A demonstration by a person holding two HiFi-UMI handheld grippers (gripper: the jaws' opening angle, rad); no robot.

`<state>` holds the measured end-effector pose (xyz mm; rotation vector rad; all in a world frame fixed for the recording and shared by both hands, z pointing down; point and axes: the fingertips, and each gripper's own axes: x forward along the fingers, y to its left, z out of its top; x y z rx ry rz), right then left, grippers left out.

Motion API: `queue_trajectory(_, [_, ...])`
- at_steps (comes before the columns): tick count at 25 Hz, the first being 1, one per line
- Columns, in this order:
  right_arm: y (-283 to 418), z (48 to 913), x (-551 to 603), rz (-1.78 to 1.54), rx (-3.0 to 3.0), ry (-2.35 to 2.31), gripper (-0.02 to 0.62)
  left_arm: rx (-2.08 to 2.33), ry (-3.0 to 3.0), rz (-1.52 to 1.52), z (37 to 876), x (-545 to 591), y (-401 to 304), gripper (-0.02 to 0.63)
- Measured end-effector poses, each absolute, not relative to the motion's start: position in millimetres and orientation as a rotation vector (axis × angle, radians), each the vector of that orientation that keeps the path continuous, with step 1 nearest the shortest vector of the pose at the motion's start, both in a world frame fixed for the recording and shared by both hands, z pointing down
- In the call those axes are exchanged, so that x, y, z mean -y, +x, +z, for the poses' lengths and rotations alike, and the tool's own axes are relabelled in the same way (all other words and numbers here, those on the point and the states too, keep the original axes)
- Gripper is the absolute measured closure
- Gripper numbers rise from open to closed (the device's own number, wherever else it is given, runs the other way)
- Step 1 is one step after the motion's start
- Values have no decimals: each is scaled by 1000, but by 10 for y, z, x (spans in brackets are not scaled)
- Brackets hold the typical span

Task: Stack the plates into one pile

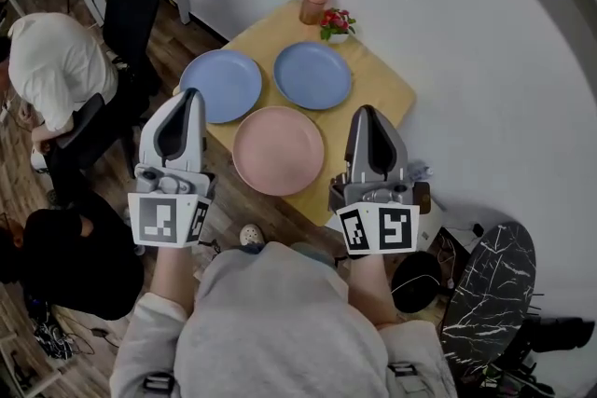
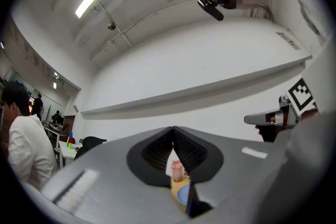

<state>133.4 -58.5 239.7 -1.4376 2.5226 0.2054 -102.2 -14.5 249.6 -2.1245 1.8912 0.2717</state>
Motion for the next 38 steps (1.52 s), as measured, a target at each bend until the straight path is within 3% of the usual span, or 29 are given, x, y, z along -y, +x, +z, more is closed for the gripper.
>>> queue_trajectory(15, [1242,3390,1024,-174,-2673,-1609,592,-1958,-2326,163,3258,558,-1073,548])
queue_trajectory(38, [1541,5568,1323,-1122,-2846,-1760,576,-2393,-2837,-363,5726,697,-856,536])
